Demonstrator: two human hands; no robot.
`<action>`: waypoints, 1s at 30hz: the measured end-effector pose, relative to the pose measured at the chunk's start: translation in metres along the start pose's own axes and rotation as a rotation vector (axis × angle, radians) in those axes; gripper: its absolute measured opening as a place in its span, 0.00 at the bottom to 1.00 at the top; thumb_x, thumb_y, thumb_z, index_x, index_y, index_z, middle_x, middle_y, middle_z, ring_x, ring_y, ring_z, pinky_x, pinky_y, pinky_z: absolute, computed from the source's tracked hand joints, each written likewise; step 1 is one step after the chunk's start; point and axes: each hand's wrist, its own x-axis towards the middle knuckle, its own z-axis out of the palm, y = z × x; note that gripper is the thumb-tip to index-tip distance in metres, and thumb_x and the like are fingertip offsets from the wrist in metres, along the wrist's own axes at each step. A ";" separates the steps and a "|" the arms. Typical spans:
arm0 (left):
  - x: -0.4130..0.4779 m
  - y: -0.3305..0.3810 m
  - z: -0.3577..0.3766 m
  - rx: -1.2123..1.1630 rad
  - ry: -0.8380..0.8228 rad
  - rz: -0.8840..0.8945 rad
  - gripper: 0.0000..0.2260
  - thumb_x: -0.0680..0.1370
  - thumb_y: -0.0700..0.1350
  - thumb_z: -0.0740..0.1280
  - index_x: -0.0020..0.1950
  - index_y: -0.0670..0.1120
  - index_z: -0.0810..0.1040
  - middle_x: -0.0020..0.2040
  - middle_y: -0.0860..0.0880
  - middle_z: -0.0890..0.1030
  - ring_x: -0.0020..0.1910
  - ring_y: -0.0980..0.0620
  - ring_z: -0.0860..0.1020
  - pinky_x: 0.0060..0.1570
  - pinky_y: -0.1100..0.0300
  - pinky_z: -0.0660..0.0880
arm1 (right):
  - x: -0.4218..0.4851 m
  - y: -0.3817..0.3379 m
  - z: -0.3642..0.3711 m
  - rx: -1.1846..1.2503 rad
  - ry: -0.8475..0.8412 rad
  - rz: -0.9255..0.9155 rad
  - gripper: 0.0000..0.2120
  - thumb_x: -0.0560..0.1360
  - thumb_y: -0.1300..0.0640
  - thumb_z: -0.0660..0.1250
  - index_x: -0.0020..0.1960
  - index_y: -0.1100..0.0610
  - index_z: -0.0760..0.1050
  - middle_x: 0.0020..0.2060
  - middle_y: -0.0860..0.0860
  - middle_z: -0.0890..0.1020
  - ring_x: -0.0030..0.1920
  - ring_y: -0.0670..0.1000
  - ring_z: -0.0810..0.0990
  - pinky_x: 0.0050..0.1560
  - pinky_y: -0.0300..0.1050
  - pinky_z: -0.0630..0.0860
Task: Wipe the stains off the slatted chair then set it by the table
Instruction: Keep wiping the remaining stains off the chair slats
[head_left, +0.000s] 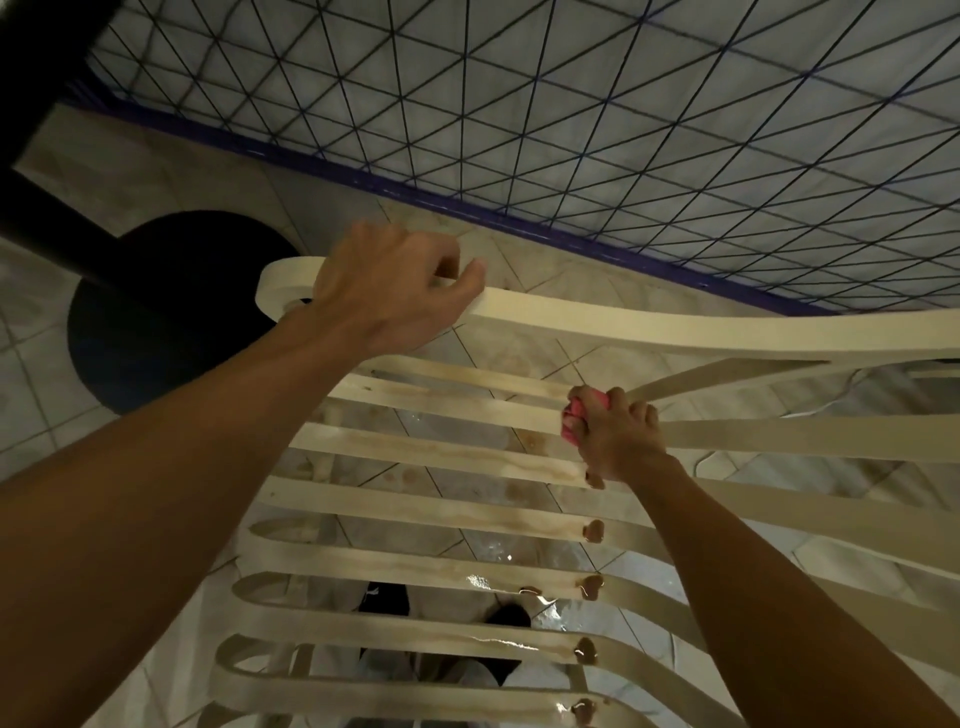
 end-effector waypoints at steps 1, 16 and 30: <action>-0.005 -0.008 -0.003 -0.009 0.021 -0.024 0.23 0.80 0.63 0.53 0.42 0.50 0.81 0.31 0.51 0.77 0.32 0.52 0.73 0.48 0.53 0.71 | 0.000 0.001 -0.001 0.021 0.000 0.000 0.18 0.83 0.42 0.53 0.71 0.45 0.59 0.66 0.59 0.68 0.66 0.65 0.69 0.70 0.60 0.63; -0.038 -0.042 0.008 -0.076 0.220 -0.240 0.20 0.76 0.70 0.56 0.35 0.56 0.65 0.35 0.54 0.68 0.41 0.48 0.69 0.44 0.52 0.65 | 0.007 -0.048 0.003 0.375 0.053 -0.090 0.18 0.82 0.45 0.57 0.71 0.43 0.63 0.65 0.55 0.66 0.54 0.56 0.64 0.62 0.53 0.65; -0.038 -0.044 0.005 -0.094 0.224 -0.235 0.20 0.75 0.69 0.56 0.33 0.57 0.62 0.32 0.59 0.64 0.39 0.48 0.70 0.42 0.54 0.61 | 0.008 -0.084 0.001 0.328 0.116 -0.166 0.17 0.81 0.41 0.57 0.69 0.41 0.66 0.63 0.55 0.71 0.59 0.62 0.71 0.68 0.58 0.62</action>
